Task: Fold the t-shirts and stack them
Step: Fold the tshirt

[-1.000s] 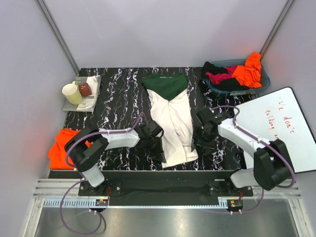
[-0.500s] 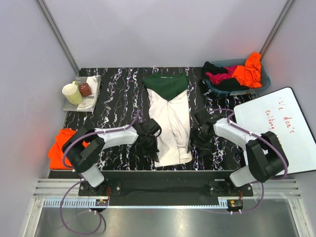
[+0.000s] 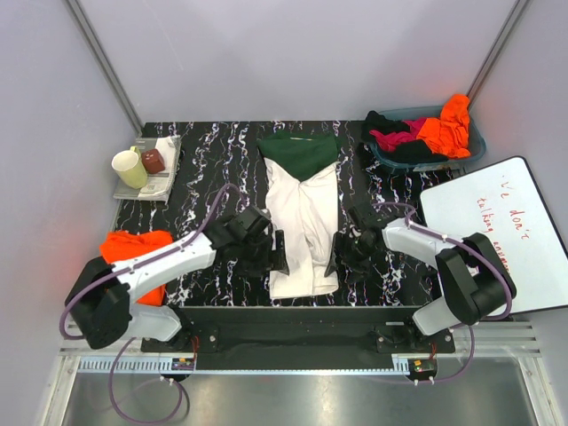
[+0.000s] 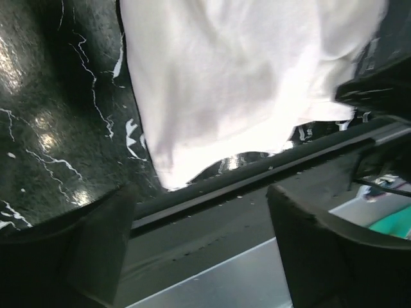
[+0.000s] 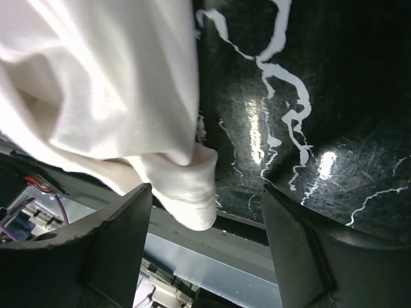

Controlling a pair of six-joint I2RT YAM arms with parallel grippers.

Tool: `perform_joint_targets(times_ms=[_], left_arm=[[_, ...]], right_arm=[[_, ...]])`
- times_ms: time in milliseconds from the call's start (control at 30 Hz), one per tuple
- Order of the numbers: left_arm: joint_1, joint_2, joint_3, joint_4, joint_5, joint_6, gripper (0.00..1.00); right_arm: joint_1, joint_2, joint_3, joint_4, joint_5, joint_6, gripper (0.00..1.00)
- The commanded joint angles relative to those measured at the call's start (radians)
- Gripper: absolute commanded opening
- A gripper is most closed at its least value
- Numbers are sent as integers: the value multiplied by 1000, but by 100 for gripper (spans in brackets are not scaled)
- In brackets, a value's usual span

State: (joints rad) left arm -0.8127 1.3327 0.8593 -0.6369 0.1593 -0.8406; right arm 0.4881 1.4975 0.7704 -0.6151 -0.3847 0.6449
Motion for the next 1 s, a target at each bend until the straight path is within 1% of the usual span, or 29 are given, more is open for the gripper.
perform_joint_targets(times_ms=[0, 100, 133, 167, 200, 300, 333, 433, 467, 533, 567, 600, 667, 700, 833, 967], left_arm=[[1, -50, -92, 35, -32, -61, 89], [3, -29, -182, 88, 11, -124, 88], [1, -20, -204, 139, 50, -133, 86], [3, -7, -221, 161, 69, -143, 83], [3, 23, -238, 175, 80, -152, 82], [3, 71, -244, 209, 100, -147, 80], [1, 82, -246, 233, 108, -146, 80], [1, 129, -246, 291, 131, -147, 76], [0, 158, -243, 301, 134, -150, 74], [0, 187, -230, 322, 132, -150, 63], [0, 216, -217, 327, 132, -149, 55], [0, 230, -209, 332, 131, -146, 30], [-2, 264, -188, 332, 120, -141, 1], [0, 275, -178, 313, 117, -135, 0], [0, 252, -144, 228, 73, -112, 0], [0, 125, -99, 94, 25, -91, 0]], right_arm=[[1, 4, -62, 98, -69, 32, 75], [1, 9, -91, 120, -86, 39, 74], [0, 10, -100, 124, -94, 41, 73], [0, 10, -103, 139, -98, 39, 72], [0, 13, -106, 146, -102, 39, 71], [0, 21, -108, 169, -123, 42, 63], [1, 23, -108, 170, -126, 45, 58], [0, 20, -109, 187, -129, 42, 50], [1, 21, -108, 189, -131, 44, 42], [0, 23, -108, 195, -140, 39, 36], [0, 21, -108, 198, -144, 38, 29], [0, 21, -105, 199, -151, 36, 27], [0, 15, -103, 201, -157, 36, 24], [1, 15, -103, 201, -161, 33, 22], [0, -14, -92, 189, -194, 33, 19], [0, -77, -60, 144, -206, 35, 18]])
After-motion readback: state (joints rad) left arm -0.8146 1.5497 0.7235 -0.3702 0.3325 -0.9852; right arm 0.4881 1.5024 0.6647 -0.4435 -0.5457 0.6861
